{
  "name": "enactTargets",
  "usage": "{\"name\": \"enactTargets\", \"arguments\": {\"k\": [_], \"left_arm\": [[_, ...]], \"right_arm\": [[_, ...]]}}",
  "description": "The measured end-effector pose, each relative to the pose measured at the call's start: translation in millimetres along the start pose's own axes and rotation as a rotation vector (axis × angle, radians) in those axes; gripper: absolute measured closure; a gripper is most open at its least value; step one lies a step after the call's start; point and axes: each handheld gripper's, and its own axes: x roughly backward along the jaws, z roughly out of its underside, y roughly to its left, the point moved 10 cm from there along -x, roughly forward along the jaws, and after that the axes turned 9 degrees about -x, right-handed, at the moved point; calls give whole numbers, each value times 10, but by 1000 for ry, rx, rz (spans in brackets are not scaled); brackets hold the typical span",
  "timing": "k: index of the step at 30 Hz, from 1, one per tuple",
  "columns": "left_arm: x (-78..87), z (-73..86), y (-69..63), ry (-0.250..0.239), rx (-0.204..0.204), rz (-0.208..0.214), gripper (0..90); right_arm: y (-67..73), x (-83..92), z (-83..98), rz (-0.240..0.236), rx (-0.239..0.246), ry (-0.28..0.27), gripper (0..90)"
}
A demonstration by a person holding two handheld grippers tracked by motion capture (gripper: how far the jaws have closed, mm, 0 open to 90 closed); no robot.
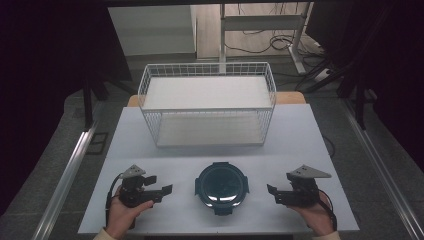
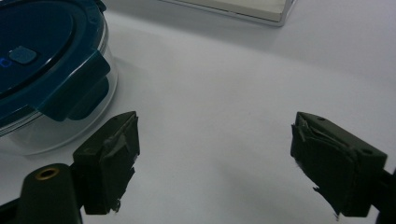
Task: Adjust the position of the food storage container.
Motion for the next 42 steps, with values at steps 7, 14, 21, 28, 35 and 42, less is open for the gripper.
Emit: {"name": "enactTargets", "arguments": {"k": [7,14,21,28,35,42], "left_arm": [[19,-19,15,-9,-4,-8,207],[21,-20,25,-12,-5,-8,207],[29,-25,20,-14,-2,-6,207],[37,-31,23,-17,1,-6,208],[41,-31,32,-17,2,-6,209],[36,-30,18,-14,-2,-2,208]], "right_arm": [[-36,51,-33,-7,-34,-13,191],[-19,46,-20,-12,-24,0,216],[-38,56,-19,-13,-36,5,235],[-46,81,-26,-16,-42,9,253],[168,182,-19,-83,-2,64,362],[303,193,39,-119,43,105,488]]}}
